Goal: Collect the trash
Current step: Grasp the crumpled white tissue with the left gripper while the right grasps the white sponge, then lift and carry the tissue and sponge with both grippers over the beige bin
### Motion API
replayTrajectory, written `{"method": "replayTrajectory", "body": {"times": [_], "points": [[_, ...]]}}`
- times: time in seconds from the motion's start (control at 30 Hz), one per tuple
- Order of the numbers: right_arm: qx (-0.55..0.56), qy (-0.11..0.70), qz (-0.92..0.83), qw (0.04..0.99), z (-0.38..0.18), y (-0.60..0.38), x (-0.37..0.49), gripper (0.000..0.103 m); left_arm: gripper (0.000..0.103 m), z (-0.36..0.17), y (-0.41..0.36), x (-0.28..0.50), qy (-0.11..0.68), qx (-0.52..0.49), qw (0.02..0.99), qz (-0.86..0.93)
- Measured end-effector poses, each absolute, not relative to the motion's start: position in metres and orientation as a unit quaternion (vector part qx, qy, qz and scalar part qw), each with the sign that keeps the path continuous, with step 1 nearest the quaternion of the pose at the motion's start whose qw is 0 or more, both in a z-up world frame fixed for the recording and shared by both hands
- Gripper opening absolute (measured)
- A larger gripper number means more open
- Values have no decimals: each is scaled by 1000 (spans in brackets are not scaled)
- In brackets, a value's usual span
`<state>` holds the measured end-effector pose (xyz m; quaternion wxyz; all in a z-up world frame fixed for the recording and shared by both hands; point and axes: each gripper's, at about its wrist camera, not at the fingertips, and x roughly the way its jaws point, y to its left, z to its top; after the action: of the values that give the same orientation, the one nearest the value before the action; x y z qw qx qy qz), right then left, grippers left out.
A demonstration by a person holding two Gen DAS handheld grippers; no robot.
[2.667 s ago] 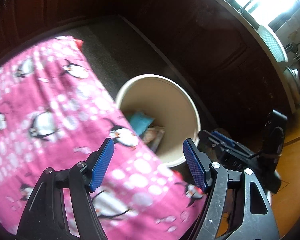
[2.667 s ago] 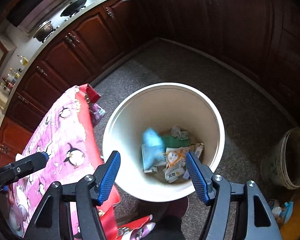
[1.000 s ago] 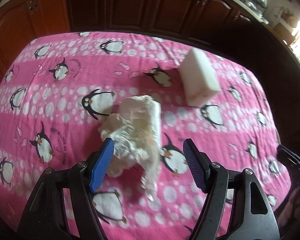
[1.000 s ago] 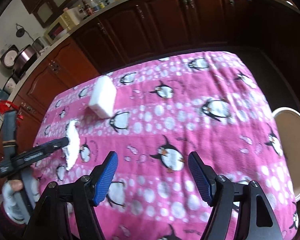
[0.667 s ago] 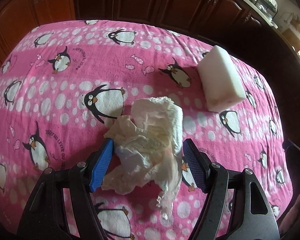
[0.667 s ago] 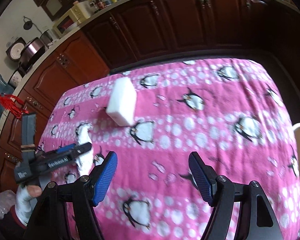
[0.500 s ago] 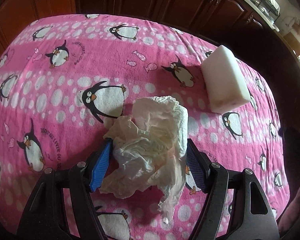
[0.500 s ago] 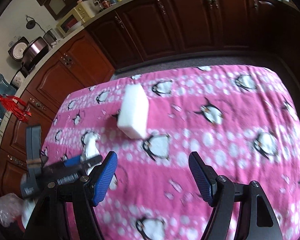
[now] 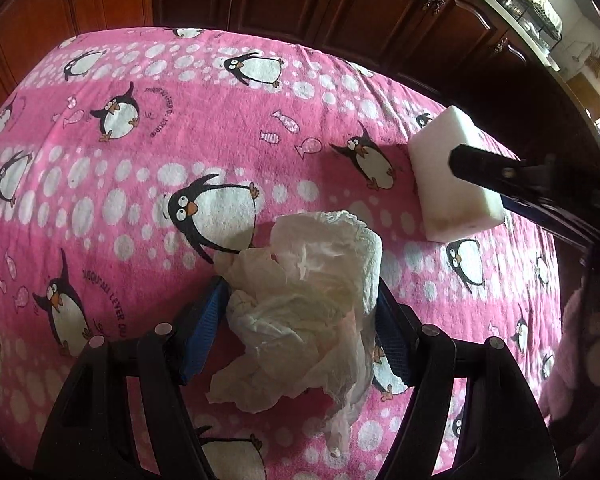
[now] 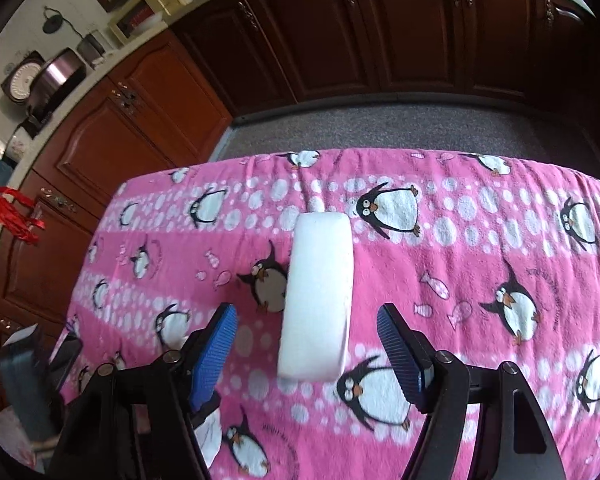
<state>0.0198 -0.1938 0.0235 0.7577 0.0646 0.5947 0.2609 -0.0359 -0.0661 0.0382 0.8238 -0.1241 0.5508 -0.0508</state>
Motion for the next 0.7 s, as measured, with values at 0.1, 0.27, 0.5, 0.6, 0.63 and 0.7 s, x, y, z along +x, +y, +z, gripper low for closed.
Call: {"method": "replayTrajectory", "body": {"times": [0.1,0.27,0.5,0.6,0.63,0.7], "points": [[69,603,267,749,15,-196,17,39,70,37,-68,-37,550,-118,825,-49],[74,586,284,756,25,-216,0,30,66,36,-73,-38,547,-109,828,-52],[79,581,300,752,44,-259,-33,30,26,44,-66,-44,546,-124,825,-73],[92,582,300,751,47,-279,-48,30,25,49,-69,-51,543,-122,827,-80],[98,581,297,751,48,-286,-53,30,25,52,-72,-55,541,-120,828,-86],[113,579,293,752,50,-301,-65,30,24,58,-79,-60,536,-116,831,-94]]}}
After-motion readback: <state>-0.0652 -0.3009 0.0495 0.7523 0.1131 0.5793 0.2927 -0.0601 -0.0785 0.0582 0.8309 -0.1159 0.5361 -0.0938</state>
